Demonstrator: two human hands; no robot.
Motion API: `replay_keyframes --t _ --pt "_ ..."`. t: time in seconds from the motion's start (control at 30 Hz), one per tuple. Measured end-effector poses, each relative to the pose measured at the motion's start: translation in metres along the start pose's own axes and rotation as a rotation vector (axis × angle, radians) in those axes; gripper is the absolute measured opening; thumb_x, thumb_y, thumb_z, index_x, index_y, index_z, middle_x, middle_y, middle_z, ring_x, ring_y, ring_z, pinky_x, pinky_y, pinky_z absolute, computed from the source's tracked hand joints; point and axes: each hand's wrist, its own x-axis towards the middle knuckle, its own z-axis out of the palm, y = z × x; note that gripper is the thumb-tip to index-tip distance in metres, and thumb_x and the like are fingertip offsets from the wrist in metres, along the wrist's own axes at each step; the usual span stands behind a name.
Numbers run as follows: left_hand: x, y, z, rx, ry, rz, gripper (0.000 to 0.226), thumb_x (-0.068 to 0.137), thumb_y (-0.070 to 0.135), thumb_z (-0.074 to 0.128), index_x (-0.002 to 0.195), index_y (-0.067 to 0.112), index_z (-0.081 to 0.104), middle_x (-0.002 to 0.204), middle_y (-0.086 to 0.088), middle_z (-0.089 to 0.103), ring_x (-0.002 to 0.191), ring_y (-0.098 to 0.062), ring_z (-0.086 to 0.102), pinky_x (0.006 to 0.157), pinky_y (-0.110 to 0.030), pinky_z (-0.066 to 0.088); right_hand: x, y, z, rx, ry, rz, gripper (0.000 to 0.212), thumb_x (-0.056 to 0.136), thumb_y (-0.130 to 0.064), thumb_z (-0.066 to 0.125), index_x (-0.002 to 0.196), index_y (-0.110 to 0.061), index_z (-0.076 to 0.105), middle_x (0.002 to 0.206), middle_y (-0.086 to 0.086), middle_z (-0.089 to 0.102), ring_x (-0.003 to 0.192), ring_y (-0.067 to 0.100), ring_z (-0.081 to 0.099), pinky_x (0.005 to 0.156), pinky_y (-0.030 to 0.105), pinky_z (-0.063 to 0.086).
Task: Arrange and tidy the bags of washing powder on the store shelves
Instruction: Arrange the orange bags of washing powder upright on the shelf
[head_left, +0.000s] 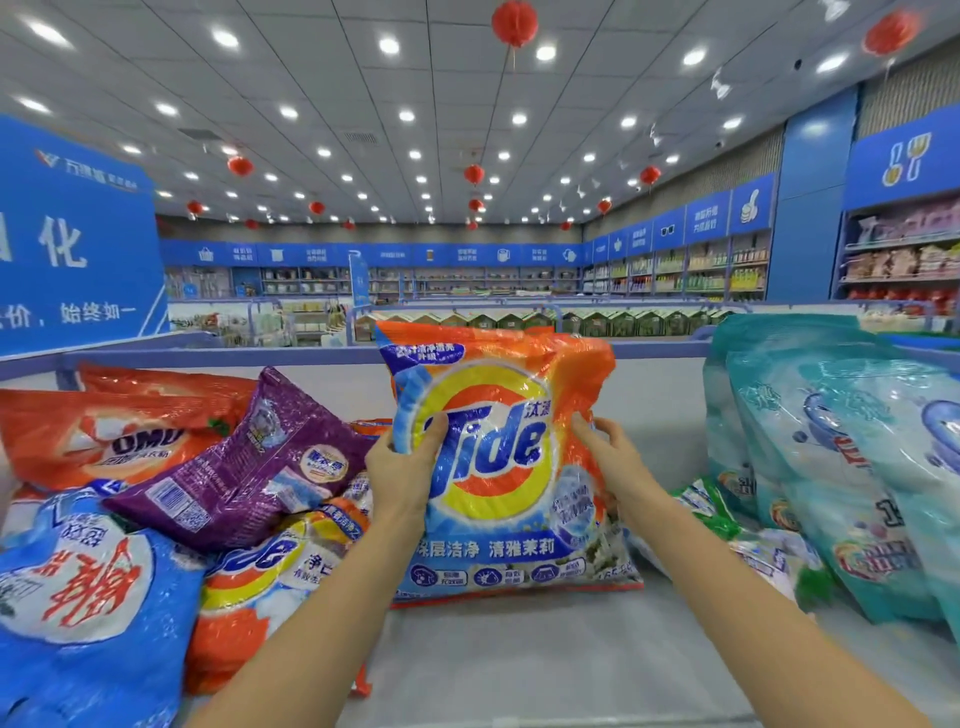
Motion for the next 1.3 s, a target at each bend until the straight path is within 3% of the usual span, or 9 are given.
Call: replay_keyframes --t 0.1,0.17,0.23,0.33,0.47,0.57,0.7,1.0,1.3 --pt "0.005 -0.01 -0.005 0.062 -0.007 -0.06 0.045 0.082 0.049 0.064 0.059 0.018 0.04 0.047 0.008 0.036 0.041 -0.005 0.034 0.046 -0.023 0.028 0.011 0.018 0.002 0.06 0.025 0.086 0.065 0.085 -0.049 0.059 0.133 -0.008 0.043 0.125 0.017 0.058 0.109 0.031 0.059 0.098 0.044 0.045" --pt "0.014 -0.004 -0.008 0.111 -0.046 -0.115 0.047 0.085 0.056 0.056 0.064 0.015 0.046 0.048 0.004 0.044 0.043 -0.006 0.044 0.047 -0.022 0.036 0.015 0.018 0.004 0.109 0.018 0.073 0.063 0.085 -0.05 0.058 0.129 -0.007 0.048 0.121 0.019 0.061 0.108 0.035 0.06 0.1 0.051 0.044" --pt "0.025 0.006 -0.009 0.122 -0.141 -0.152 0.055 0.084 0.06 0.054 0.083 0.005 0.061 0.074 -0.016 0.062 0.069 -0.027 0.062 0.07 -0.035 0.05 0.022 0.009 0.007 0.186 0.042 0.039 0.06 0.084 -0.052 0.059 0.124 -0.008 0.052 0.116 0.018 0.065 0.103 0.035 0.063 0.097 0.053 0.046" --pt "0.034 0.024 -0.007 0.06 -0.234 -0.132 0.075 0.08 0.061 0.054 0.109 -0.008 0.06 0.109 -0.035 0.059 0.1 -0.047 0.06 0.097 -0.057 0.045 0.04 -0.009 0.01 0.279 0.127 -0.012 0.049 0.081 -0.057 0.061 0.107 -0.016 0.06 0.109 0.012 0.067 0.103 0.032 0.062 0.097 0.05 0.046" --pt "0.052 0.036 0.002 0.078 -0.165 -0.001 0.039 0.091 0.039 0.058 0.07 0.007 0.055 0.068 -0.013 0.053 0.063 -0.024 0.053 0.065 -0.037 0.046 0.059 -0.022 0.011 0.236 0.211 -0.127 0.027 0.086 -0.04 0.064 0.082 -0.014 0.062 0.084 0.005 0.069 0.079 0.022 0.065 0.076 0.035 0.054" --pt "0.067 0.038 -0.003 0.127 -0.108 0.142 0.024 0.094 0.019 0.058 0.07 0.017 0.059 0.065 0.003 0.06 0.054 -0.008 0.055 0.048 -0.017 0.046 0.062 -0.037 -0.007 0.055 0.1 -0.28 0.016 0.09 -0.022 0.061 0.078 -0.013 0.06 0.057 -0.006 0.066 0.05 0.008 0.061 0.049 0.022 0.051" --pt "0.076 0.04 -0.012 0.188 -0.123 0.244 0.022 0.096 0.017 0.055 0.075 0.021 0.061 0.072 0.005 0.064 0.063 -0.006 0.058 0.05 -0.01 0.046 0.054 -0.066 -0.026 -0.171 -0.149 -0.451 0.013 0.091 -0.01 0.058 0.082 -0.015 0.066 0.063 -0.008 0.071 0.057 0.005 0.066 0.052 0.02 0.054" --pt "0.077 0.03 -0.008 0.224 -0.006 0.352 0.02 0.097 0.018 0.053 0.081 0.008 0.062 0.072 -0.004 0.059 0.062 -0.01 0.052 0.052 -0.015 0.041 0.063 -0.067 -0.013 0.047 0.012 -0.389 0.012 0.082 -0.011 0.071 0.071 -0.014 0.066 0.06 -0.006 0.07 0.057 0.008 0.067 0.051 0.022 0.052" --pt "0.086 0.039 -0.009 -0.013 -0.15 0.092 0.022 0.097 0.01 0.051 0.083 0.016 0.067 0.08 -0.001 0.069 0.073 -0.015 0.066 0.071 -0.032 0.054 0.05 -0.066 -0.019 0.341 -0.107 -0.311 0.029 0.086 0.012 0.046 0.088 -0.012 0.063 0.075 0.0 0.071 0.072 0.017 0.065 0.068 0.03 0.056"
